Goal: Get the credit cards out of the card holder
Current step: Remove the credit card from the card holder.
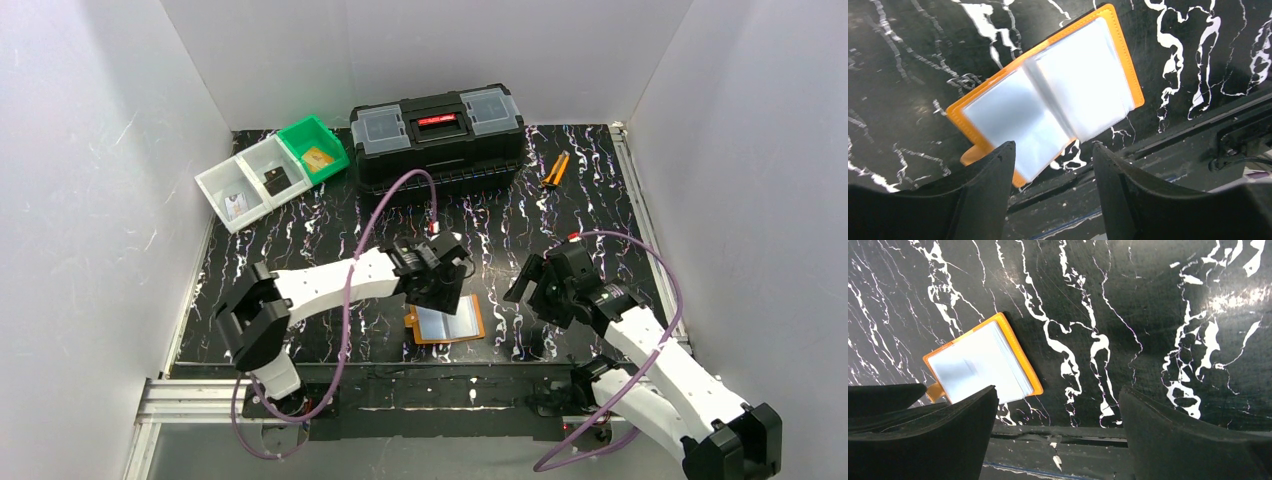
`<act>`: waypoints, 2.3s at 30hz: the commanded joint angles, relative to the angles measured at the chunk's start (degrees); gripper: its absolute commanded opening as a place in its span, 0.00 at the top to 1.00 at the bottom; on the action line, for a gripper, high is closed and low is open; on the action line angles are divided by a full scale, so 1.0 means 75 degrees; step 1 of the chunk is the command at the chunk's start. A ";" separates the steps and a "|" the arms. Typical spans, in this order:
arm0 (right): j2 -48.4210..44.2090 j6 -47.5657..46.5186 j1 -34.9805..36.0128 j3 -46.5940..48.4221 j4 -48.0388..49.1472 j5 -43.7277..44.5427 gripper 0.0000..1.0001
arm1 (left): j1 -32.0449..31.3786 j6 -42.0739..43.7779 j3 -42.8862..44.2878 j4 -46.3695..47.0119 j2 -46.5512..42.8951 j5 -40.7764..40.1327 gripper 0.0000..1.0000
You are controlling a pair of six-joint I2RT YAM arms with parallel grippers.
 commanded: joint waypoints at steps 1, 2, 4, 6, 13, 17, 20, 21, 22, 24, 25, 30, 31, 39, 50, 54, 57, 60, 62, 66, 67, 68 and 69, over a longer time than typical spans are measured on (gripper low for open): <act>-0.0257 0.0592 -0.0055 -0.0253 -0.0065 0.0099 0.03 | -0.0373 0.0119 0.0627 0.0284 0.0611 0.0147 0.45; -0.0254 0.0622 -0.0060 -0.0278 -0.0060 0.0090 0.03 | -0.0408 0.0109 0.0698 0.0313 0.0758 0.0137 0.46; -0.0207 0.0665 -0.0058 -0.0341 -0.0048 0.0059 0.03 | -0.0426 0.0102 0.0741 0.0431 0.0970 0.0122 0.47; -0.0106 0.0649 -0.0066 -0.0360 -0.0066 0.0044 0.03 | -0.0427 0.0165 0.0777 0.0504 0.1141 0.0140 0.47; 0.0216 0.0437 -0.0090 -0.0284 0.0106 -0.0025 0.03 | -0.0444 0.0297 0.0704 0.0782 0.1648 0.0211 0.48; 0.0509 0.0365 -0.0102 -0.0184 0.0217 -0.0120 0.03 | -0.0441 0.0440 0.0680 0.0957 0.1950 0.0246 0.49; 0.0685 0.0365 -0.0102 -0.0181 0.0358 -0.0211 0.03 | -0.0433 0.0489 0.0545 0.1012 0.2128 0.0189 0.51; 0.0741 0.0363 -0.0102 -0.0178 0.0396 -0.0251 0.03 | -0.0438 0.0515 0.0532 0.0995 0.2182 0.0204 0.52; 0.0783 0.0361 -0.0102 -0.0167 0.0414 -0.0262 0.04 | -0.0438 0.0542 0.0481 0.0968 0.2215 0.0195 0.53; 0.0889 0.0353 -0.0102 -0.0100 0.0420 -0.0285 0.04 | -0.0434 0.0618 0.0453 0.0888 0.2251 0.0111 0.57; 0.0920 0.0331 -0.0102 -0.0070 0.0412 -0.0291 0.04 | -0.0428 0.0643 0.0440 0.0815 0.2269 0.0002 0.60; 0.1122 0.0278 -0.0102 0.0061 0.0454 -0.0408 0.06 | -0.0373 0.0860 0.0391 0.0650 0.2263 -0.0084 0.82; 0.1157 0.0279 -0.0099 0.0056 0.0527 -0.0485 0.07 | -0.0316 0.0885 0.0368 0.0670 0.2213 -0.0024 0.86; 0.1397 0.0366 0.0168 0.0011 0.1121 -0.1226 0.20 | 0.0361 0.1019 -0.0155 0.1224 0.1563 0.1076 1.00; 0.2666 0.0421 0.1094 0.0806 0.2010 -0.1673 0.52 | 0.1317 0.0792 -0.1222 0.2445 0.1044 0.2863 1.00; 0.3162 0.0427 0.1376 0.1055 0.2300 -0.1912 0.57 | 0.1446 0.0682 -0.1396 0.2679 0.1013 0.3124 1.00; 0.3544 0.0449 0.1575 0.1195 0.2458 -0.2041 0.60 | 0.1454 0.0691 -0.1439 0.2703 0.1003 0.3158 1.00; 0.3869 0.0486 0.1761 0.1307 0.2555 -0.2081 0.61 | 0.1460 0.0686 -0.1466 0.2705 0.0969 0.3159 1.00; 0.4064 0.0520 0.1843 0.1390 0.2576 -0.2071 0.63 | 0.1461 0.0700 -0.1492 0.2705 0.0943 0.3170 1.00; 0.4377 0.0577 0.1955 0.1496 0.2610 -0.2093 0.67 | 0.1472 0.0735 -0.1490 0.2685 0.0895 0.3201 1.00; 0.4431 0.0595 0.1979 0.1502 0.2612 -0.2071 0.68 | 0.1472 0.0745 -0.1481 0.2663 0.0884 0.3214 1.00; 0.4495 0.0615 0.1994 0.1503 0.2601 -0.2064 0.69 | 0.1469 0.0760 -0.1469 0.2650 0.0864 0.3217 1.00; 0.4529 0.0627 0.1996 0.1497 0.2597 -0.2072 0.72 | 0.1473 0.0761 -0.1454 0.2631 0.0823 0.3228 1.00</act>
